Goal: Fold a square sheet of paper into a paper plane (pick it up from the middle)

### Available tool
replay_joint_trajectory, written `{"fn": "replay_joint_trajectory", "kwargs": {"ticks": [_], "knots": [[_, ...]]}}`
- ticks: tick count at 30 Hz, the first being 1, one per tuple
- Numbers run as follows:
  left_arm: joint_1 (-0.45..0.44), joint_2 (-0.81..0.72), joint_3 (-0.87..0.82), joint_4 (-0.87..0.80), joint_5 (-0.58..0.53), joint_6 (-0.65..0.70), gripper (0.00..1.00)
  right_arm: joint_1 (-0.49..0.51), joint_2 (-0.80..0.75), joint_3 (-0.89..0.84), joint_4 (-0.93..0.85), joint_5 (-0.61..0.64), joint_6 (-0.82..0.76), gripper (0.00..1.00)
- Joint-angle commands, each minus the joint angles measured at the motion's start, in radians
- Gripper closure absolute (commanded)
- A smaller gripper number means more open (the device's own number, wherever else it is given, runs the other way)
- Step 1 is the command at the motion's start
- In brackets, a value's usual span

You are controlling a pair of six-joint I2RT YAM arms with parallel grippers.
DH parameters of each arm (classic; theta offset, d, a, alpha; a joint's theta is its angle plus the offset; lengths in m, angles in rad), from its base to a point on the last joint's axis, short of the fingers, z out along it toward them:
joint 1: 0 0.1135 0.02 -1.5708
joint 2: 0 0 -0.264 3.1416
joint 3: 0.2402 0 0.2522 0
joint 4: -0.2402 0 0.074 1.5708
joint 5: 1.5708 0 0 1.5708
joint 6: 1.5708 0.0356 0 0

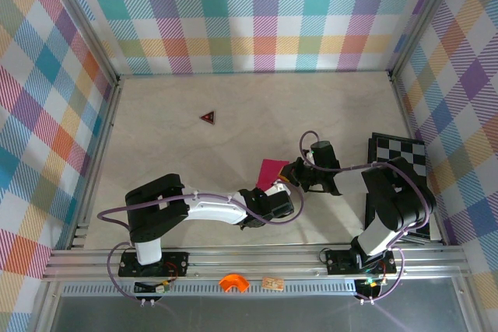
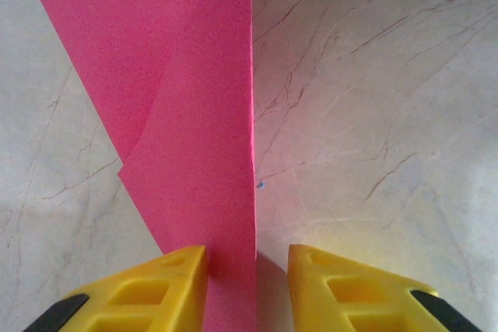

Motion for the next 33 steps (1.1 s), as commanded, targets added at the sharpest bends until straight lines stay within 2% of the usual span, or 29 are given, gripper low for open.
{"fn": "replay_joint_trajectory", "kwargs": {"ticks": [1,11,18,25,33], "knots": [[-0.007,-0.027,0.006,0.003,-0.005,-0.024,0.67,0.001,-0.01,-0.011,-0.003,-0.005,-0.003,1.0],[0.0,-0.027,0.013,-0.006,-0.003,-0.029,0.69,0.0,-0.008,-0.018,0.005,-0.005,-0.002,1.0],[0.008,-0.048,0.004,0.013,0.026,-0.049,0.64,0.0,-0.01,-0.018,0.006,-0.005,-0.001,1.0],[0.017,-0.045,0.0,0.002,0.016,-0.049,0.69,-0.001,-0.008,-0.021,0.013,-0.004,-0.002,1.0],[0.019,-0.039,0.003,-0.009,0.012,-0.048,0.68,0.0,-0.006,-0.02,0.013,-0.008,-0.001,1.0]]}}
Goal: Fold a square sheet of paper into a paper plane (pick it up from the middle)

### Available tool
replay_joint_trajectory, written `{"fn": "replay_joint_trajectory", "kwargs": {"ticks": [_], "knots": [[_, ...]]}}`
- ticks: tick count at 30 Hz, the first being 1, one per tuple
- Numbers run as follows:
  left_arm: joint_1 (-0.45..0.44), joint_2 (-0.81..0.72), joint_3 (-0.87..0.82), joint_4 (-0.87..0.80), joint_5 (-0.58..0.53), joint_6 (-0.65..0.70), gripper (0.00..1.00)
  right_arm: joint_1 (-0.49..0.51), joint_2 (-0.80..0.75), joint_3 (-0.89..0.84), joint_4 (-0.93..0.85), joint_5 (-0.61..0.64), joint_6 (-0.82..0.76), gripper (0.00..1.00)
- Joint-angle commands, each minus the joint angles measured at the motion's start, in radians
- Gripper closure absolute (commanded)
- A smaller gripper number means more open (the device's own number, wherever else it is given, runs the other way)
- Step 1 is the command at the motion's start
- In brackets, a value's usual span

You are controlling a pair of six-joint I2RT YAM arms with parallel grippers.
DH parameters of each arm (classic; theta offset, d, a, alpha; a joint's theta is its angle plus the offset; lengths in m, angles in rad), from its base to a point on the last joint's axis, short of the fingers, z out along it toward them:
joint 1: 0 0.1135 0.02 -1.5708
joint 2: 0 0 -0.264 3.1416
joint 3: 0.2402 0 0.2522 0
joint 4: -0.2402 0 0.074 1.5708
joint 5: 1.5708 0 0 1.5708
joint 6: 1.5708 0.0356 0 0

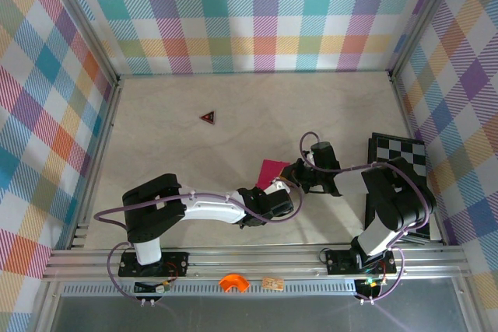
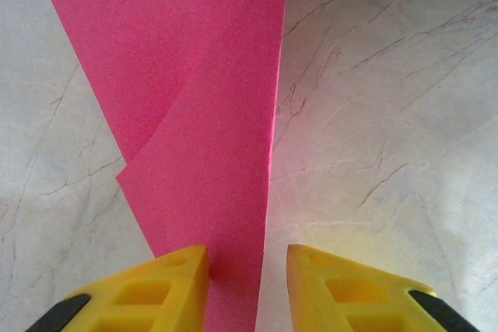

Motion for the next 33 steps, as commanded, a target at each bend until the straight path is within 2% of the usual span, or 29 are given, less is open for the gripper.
{"fn": "replay_joint_trajectory", "kwargs": {"ticks": [1,15,25,33], "knots": [[0.009,-0.02,0.001,-0.009,-0.009,-0.005,0.68,0.0,-0.005,-0.009,0.012,-0.008,-0.001,1.0],[0.009,-0.009,0.014,-0.022,-0.022,-0.001,0.65,0.0,-0.004,-0.01,0.021,-0.008,0.002,1.0],[0.011,0.0,0.025,-0.025,-0.027,0.007,0.72,0.0,-0.001,-0.009,0.028,-0.011,0.004,1.0],[0.011,-0.001,0.022,-0.029,-0.036,0.013,0.69,0.0,0.0,-0.013,0.03,-0.009,0.005,1.0]]}}
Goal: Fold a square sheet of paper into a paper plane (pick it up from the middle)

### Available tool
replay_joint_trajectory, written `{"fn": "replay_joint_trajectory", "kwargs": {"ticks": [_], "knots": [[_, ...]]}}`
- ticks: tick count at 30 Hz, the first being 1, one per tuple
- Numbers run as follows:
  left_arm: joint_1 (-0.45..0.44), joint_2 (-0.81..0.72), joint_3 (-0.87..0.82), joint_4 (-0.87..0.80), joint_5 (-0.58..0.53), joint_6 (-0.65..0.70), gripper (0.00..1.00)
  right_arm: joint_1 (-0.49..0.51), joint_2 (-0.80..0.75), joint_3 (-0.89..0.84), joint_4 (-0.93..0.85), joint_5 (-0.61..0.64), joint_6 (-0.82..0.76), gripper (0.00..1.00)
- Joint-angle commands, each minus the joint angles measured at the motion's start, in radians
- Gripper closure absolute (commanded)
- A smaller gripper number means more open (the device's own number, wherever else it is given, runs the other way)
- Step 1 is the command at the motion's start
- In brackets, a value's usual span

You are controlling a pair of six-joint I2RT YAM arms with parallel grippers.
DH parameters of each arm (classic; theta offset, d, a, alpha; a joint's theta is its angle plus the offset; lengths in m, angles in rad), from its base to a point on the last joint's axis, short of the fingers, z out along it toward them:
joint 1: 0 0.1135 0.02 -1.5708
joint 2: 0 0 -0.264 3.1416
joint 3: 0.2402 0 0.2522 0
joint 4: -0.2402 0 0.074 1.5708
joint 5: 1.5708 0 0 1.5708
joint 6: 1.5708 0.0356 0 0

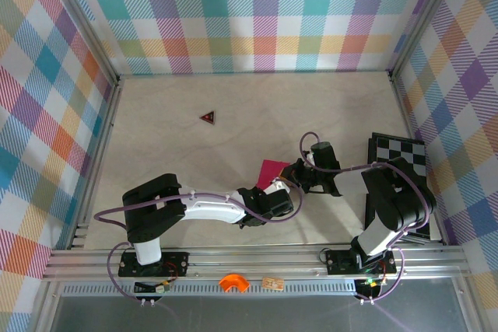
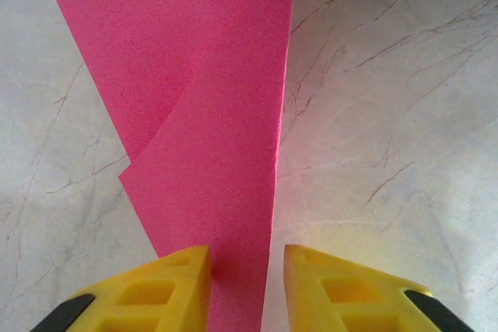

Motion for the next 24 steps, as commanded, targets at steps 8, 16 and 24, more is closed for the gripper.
{"fn": "replay_joint_trajectory", "kwargs": {"ticks": [8,16,24], "knots": [[0.007,-0.003,0.023,-0.024,-0.029,0.016,0.73,0.001,0.002,-0.009,0.032,-0.012,0.009,1.0],[0.008,-0.002,0.022,-0.021,-0.025,0.018,0.84,-0.001,-0.003,-0.012,0.031,-0.01,0.01,1.0],[0.008,-0.003,0.017,-0.027,-0.04,0.016,0.74,-0.001,-0.004,-0.012,0.029,-0.01,0.01,1.0]]}}
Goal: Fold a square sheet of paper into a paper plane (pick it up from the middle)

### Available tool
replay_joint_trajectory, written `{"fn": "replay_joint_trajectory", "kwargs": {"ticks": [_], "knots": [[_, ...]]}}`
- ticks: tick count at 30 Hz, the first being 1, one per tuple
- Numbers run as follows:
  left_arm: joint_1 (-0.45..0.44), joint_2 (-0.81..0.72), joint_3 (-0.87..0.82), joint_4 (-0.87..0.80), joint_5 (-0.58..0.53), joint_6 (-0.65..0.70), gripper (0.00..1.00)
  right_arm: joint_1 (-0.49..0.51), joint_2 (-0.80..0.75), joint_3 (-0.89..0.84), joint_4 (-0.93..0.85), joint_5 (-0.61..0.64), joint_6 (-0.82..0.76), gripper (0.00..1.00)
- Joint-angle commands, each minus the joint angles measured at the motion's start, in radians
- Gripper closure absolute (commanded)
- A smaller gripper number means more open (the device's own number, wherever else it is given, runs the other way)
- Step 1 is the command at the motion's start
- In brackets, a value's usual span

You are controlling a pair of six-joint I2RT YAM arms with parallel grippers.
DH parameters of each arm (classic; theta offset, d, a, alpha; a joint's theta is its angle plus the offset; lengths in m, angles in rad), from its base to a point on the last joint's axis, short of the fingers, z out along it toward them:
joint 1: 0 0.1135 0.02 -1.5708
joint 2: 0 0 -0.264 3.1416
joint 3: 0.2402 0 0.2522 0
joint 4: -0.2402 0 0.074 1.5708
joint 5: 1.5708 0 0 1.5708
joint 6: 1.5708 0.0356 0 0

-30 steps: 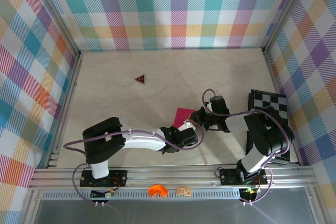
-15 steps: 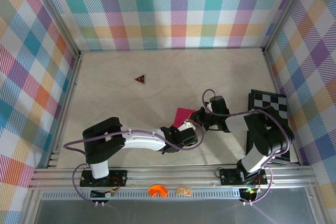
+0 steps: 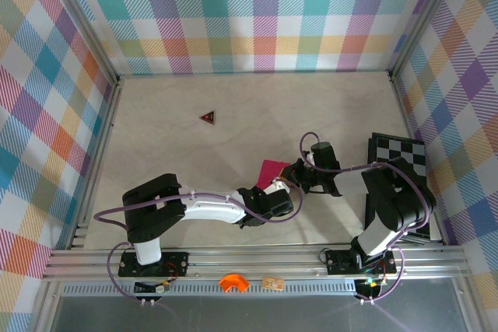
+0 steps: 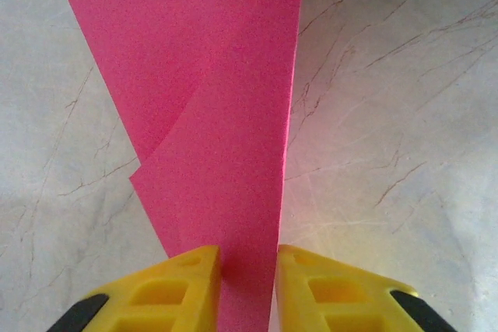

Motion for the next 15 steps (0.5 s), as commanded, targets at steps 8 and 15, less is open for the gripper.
{"fn": "replay_joint_trajectory", "kwargs": {"ticks": [8,15], "knots": [[0.009,0.006,0.02,-0.026,-0.027,0.0,0.84,-0.001,-0.005,-0.011,0.027,-0.011,0.005,0.99],[0.018,-0.002,0.009,-0.022,-0.019,-0.006,0.94,-0.001,-0.009,-0.013,0.023,-0.009,0.003,0.98]]}}
